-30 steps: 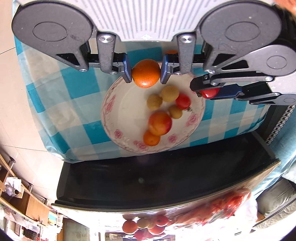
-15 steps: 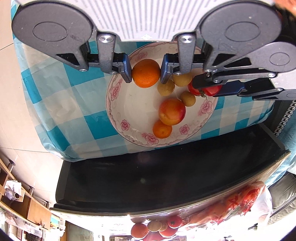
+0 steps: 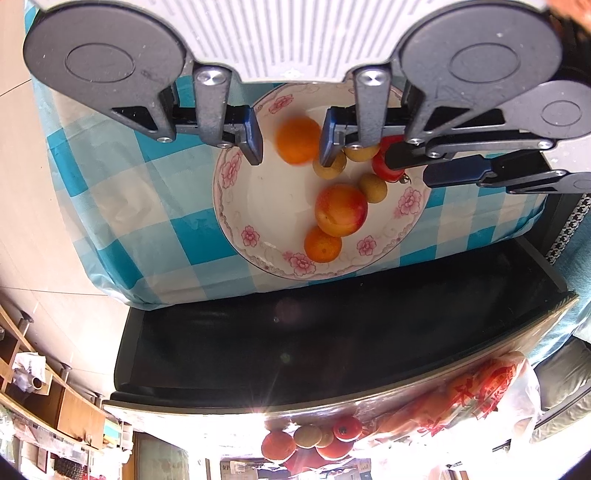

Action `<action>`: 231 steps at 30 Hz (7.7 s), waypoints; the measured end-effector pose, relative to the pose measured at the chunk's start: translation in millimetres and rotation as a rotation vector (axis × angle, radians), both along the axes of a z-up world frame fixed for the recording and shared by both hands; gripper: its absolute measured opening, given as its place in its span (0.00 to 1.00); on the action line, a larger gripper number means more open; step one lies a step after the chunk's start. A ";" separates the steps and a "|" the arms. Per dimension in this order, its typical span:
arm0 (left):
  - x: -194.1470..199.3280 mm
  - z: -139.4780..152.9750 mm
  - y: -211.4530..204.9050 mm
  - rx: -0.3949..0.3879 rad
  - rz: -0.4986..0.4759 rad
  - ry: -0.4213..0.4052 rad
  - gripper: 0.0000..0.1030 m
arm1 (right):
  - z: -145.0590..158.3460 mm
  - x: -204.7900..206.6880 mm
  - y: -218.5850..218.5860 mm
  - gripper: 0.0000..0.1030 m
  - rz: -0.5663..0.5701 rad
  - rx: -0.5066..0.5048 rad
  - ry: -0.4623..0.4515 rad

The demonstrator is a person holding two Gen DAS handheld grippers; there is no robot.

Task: Organize fruits
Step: 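Carry the cherry tomato and mandarin over the white bowl with both tools, then open both tools to drop the cherry tomato and mandarin into the bowl, then close the left tool on a cherry tomato while the right tool grasps a mandarin on the cloth, then lift the cherry tomato and mandarin off the cloth with both tools, then carry the cherry tomato and mandarin over the white bowl with both tools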

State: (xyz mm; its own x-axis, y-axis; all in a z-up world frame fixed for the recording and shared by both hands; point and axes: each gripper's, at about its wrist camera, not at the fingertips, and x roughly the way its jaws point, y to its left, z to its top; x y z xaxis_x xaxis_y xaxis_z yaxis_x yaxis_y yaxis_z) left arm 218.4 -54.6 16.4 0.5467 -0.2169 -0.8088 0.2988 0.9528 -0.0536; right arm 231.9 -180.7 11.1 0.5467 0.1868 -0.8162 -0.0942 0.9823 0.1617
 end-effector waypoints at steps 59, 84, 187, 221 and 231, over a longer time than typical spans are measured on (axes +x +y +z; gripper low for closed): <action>-111.5 -43.2 34.5 0.020 -0.024 0.161 0.35 | -11.1 -83.1 36.0 0.37 0.071 0.008 0.104; -113.2 -46.7 43.6 -0.017 -0.050 0.158 0.35 | -44.4 -43.9 49.4 0.40 0.018 0.066 0.091; -74.5 0.5 15.7 -0.056 -0.057 0.028 0.34 | 5.1 -102.6 18.5 0.35 0.089 -0.063 0.050; 14.2 -11.8 -4.6 -0.032 -0.039 0.007 0.33 | -1.8 2.9 0.5 0.35 0.003 -0.040 0.003; 19.9 -17.5 -4.1 -0.042 -0.038 0.016 0.33 | -9.7 14.6 -2.7 0.36 -0.009 -0.030 0.000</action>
State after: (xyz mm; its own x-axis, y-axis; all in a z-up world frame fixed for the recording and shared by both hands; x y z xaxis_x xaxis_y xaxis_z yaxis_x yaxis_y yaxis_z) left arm 238.3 -58.7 -1.0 0.5240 -0.2714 -0.8073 0.3338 0.9375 -0.0985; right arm 246.6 -183.4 1.4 0.5485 0.1569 -0.8213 -0.0853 0.9876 0.1317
